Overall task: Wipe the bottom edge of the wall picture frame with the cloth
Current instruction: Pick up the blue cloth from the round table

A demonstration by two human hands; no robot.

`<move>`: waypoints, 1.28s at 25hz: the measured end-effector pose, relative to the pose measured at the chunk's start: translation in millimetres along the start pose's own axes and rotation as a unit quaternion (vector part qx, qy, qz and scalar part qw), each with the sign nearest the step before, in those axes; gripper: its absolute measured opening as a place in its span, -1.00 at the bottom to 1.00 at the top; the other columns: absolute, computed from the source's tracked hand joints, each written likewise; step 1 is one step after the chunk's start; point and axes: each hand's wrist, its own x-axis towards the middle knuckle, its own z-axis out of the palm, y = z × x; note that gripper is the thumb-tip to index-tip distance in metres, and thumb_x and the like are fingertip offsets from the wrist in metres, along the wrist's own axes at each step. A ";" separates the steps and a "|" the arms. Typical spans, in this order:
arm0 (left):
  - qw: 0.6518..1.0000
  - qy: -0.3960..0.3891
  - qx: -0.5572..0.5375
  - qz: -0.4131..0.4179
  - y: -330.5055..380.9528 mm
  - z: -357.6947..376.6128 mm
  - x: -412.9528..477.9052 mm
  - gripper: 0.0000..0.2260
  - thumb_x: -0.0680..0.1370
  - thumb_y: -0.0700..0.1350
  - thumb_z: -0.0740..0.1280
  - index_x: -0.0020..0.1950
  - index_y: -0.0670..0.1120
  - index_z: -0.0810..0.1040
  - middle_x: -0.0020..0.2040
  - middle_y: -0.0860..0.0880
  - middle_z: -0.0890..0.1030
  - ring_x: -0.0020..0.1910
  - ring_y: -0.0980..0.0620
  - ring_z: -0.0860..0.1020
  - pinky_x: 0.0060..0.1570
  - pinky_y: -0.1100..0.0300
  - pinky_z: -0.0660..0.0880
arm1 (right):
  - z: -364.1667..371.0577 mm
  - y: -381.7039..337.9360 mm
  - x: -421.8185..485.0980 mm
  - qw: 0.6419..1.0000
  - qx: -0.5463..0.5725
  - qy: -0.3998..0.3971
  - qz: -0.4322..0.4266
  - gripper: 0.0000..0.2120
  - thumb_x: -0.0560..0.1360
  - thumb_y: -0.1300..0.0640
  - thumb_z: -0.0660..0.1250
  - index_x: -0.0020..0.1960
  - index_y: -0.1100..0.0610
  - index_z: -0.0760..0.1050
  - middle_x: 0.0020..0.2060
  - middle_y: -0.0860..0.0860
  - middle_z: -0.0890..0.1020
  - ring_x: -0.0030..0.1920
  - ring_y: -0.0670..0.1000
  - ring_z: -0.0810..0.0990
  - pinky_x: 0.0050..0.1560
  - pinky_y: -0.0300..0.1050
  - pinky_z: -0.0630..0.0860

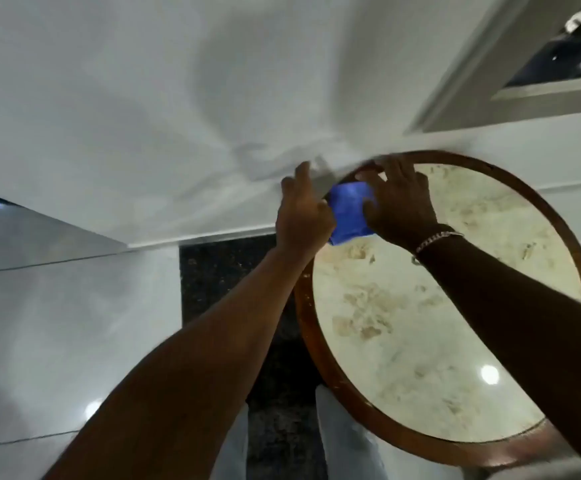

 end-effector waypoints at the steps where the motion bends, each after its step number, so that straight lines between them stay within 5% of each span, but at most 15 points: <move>1: 0.998 -0.018 -0.002 -0.056 -8.7 16.4 2.8 -0.44 0.50 -0.25 0.33 0.48 -0.14 0.25 0.26 -0.25 0.47 0.18 -0.21 0.52 0.02 0.10 0.45 | 15.2 9.3 -0.6 0.999 -0.001 -0.027 0.041 -0.56 0.46 0.14 0.34 0.33 0.09 0.40 0.40 0.23 0.35 0.44 0.29 0.26 0.27 0.31 0.41; 5: 0.982 -0.072 -0.022 -0.175 -42.0 80.4 13.3 -0.51 0.49 -0.15 0.37 0.39 -0.14 0.33 0.24 -0.28 0.52 0.17 -0.26 0.54 0.02 0.07 0.47 | 73.0 37.1 0.7 0.981 0.060 -0.122 0.137 -0.51 0.56 0.13 0.26 0.47 0.01 0.25 0.44 0.24 0.26 0.38 0.33 0.31 0.30 0.25 0.39; 9: 0.982 0.040 -0.092 -0.161 -32.7 99.7 14.6 -0.70 0.35 -0.30 0.29 0.08 -0.22 0.49 -0.05 -0.20 0.61 -0.11 -0.16 0.57 -0.18 0.12 0.43 | 79.1 34.4 8.2 0.972 0.157 -0.053 0.167 -0.53 0.51 0.31 0.26 0.40 0.09 0.37 0.31 0.26 0.40 0.22 0.31 0.47 0.20 0.11 0.48; 12: 0.981 0.093 -0.143 -0.097 -13.5 72.7 12.2 -0.74 0.39 -0.39 0.32 -0.04 -0.08 0.48 -0.20 -0.08 0.60 -0.25 -0.01 0.56 -0.30 0.26 0.47 | 51.3 17.0 8.2 0.972 0.193 0.016 0.135 -0.56 0.50 0.35 0.25 0.34 0.10 0.44 0.28 0.23 0.43 0.19 0.24 0.50 0.17 0.04 0.50; 15: 0.973 0.158 -0.166 0.004 25.3 10.1 21.8 -0.71 0.43 -0.41 0.35 0.06 -0.11 0.52 -0.17 0.00 0.59 -0.27 0.23 0.54 -0.30 0.46 0.47 | -14.5 -15.5 21.7 0.961 0.223 0.150 0.073 -0.62 0.51 0.34 0.26 0.29 0.10 0.49 0.24 0.17 0.46 0.15 0.05 0.48 0.05 -0.25 0.44; 18: 0.958 0.188 -0.207 0.066 77.3 -69.5 32.2 -0.65 0.45 -0.40 0.39 0.18 -0.12 0.49 -0.06 0.06 0.58 -0.16 0.26 0.59 -0.24 0.45 0.54 | -101.4 -60.6 38.3 0.930 0.247 0.273 0.002 -0.68 0.51 0.32 0.29 0.24 0.11 0.52 0.20 0.16 0.49 0.10 -0.07 0.47 -0.06 -0.57 0.30; 26: 0.892 0.282 -0.224 0.274 248.4 -281.7 46.9 -0.62 0.46 -0.34 0.44 0.19 -0.07 0.46 0.01 0.05 0.60 -0.08 0.09 0.61 -0.18 0.45 0.54 | -339.2 -160.4 66.8 0.815 0.245 0.502 -0.153 -0.69 0.49 0.35 0.36 0.20 0.12 0.54 0.19 0.16 0.49 0.07 -0.04 0.52 0.06 -0.60 0.36; 32: 0.802 0.354 -0.218 0.429 367.9 -402.3 39.8 -0.66 0.46 -0.30 0.45 0.20 -0.15 0.49 0.02 -0.03 0.63 -0.08 0.05 0.63 -0.19 0.36 0.59 | -489.7 -214.1 65.7 0.695 0.223 0.644 -0.229 -0.71 0.48 0.35 0.39 0.20 0.24 0.54 0.15 0.28 0.50 0.14 -0.32 0.38 0.09 -0.57 0.37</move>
